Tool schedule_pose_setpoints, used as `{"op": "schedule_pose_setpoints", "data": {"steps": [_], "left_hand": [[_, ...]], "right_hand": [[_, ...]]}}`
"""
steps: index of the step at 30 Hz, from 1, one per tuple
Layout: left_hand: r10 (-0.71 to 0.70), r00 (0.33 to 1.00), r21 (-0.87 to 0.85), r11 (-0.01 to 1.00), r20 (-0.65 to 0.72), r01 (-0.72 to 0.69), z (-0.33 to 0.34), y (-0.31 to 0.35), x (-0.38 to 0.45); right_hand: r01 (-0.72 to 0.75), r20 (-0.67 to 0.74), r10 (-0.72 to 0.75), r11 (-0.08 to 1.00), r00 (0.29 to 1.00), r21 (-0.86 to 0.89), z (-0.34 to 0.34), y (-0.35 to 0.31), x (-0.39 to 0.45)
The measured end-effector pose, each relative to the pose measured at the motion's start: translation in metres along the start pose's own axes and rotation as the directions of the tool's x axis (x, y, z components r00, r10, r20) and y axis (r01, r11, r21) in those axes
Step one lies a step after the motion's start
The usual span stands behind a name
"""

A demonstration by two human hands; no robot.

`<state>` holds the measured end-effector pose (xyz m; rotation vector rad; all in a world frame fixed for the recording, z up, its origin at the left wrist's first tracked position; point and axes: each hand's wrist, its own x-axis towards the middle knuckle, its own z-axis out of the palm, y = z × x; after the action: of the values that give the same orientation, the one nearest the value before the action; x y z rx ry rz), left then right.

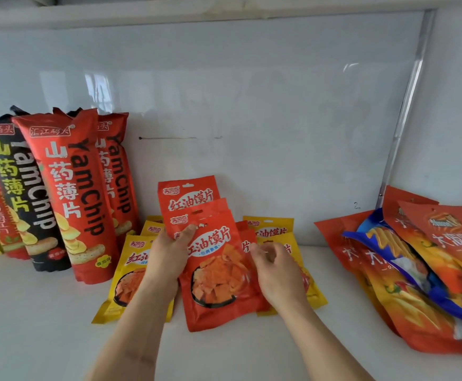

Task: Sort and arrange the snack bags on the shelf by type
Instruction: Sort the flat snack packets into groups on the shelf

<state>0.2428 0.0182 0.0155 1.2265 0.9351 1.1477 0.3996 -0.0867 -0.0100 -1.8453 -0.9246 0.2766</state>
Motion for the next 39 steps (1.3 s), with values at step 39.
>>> {"op": "schedule_pose_setpoints", "data": {"steps": [39], "left_hand": [[-0.015,1.000,0.122,0.992,-0.026,0.018,-0.035,-0.024,0.029]], "right_hand": [[-0.214,0.006,0.238,0.862,0.971,0.460,-0.045,0.026,0.030]]}}
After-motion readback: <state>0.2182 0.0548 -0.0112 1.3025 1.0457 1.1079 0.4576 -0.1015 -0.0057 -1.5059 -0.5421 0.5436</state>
